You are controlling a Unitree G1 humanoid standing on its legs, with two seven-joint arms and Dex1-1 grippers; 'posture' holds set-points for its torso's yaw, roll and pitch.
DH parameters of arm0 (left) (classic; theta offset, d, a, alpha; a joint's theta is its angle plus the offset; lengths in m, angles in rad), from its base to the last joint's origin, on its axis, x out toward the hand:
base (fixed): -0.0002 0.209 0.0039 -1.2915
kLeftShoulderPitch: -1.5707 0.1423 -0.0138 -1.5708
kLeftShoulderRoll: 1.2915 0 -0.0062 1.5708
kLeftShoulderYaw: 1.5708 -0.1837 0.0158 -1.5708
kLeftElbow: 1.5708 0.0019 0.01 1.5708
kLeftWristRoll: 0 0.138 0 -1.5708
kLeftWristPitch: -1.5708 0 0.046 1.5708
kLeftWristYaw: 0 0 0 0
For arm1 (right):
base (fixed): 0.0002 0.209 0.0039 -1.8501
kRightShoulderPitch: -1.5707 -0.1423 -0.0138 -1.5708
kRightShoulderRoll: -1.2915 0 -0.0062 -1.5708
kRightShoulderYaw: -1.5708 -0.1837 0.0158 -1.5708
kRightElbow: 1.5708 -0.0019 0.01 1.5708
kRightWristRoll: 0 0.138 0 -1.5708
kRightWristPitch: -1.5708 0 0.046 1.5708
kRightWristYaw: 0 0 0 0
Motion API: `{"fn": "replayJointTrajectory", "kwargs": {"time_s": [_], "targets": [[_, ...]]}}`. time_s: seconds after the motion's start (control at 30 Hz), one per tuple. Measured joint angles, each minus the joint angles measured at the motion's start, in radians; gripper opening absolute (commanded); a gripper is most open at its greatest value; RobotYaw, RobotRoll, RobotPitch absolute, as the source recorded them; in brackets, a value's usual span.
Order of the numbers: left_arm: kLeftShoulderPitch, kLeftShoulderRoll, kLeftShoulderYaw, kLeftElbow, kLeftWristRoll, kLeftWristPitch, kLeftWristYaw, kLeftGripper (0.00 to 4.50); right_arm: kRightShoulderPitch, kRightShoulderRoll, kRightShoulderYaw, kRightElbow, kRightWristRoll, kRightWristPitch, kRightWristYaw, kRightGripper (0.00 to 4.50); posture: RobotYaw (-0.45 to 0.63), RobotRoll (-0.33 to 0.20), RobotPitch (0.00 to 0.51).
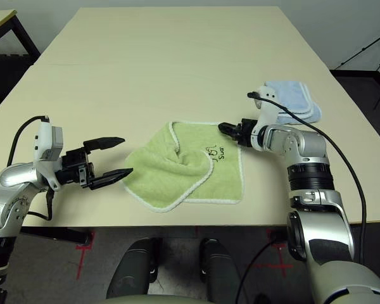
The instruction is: Fold the towel and set it aside.
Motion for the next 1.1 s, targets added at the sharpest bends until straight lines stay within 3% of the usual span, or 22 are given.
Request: {"fn": "replayJointTrajectory", "kwargs": {"time_s": [0.13, 0.57, 0.93, 1.1], "targets": [[-0.001, 0.000, 0.000, 0.000, 0.000, 0.002, 0.000, 4.50, 0.024, -0.009, 0.002, -0.041, 0.001, 0.028, 0.010, 0.04, 0.25, 0.000, 0.166], [-0.022, -0.004, -0.006, 0.002, 0.004, 0.005, 0.008, 4.50, 0.016, -0.016, 0.000, -0.154, 0.004, -0.008, 0.021, 0.04, 0.24, 0.000, 0.159], [-0.045, -0.014, -0.021, 0.009, 0.006, 0.012, 0.020, 4.50, -0.138, -0.037, -0.004, -0.158, -0.015, -0.167, 0.027, 0.04, 0.23, 0.000, 0.156], [-0.081, -0.058, -0.031, 0.009, 0.004, 0.037, 0.063, 4.50, -0.204, -0.045, -0.005, -0.129, -0.030, -0.216, 0.028, 0.04, 0.22, 0.000, 0.157]]}}
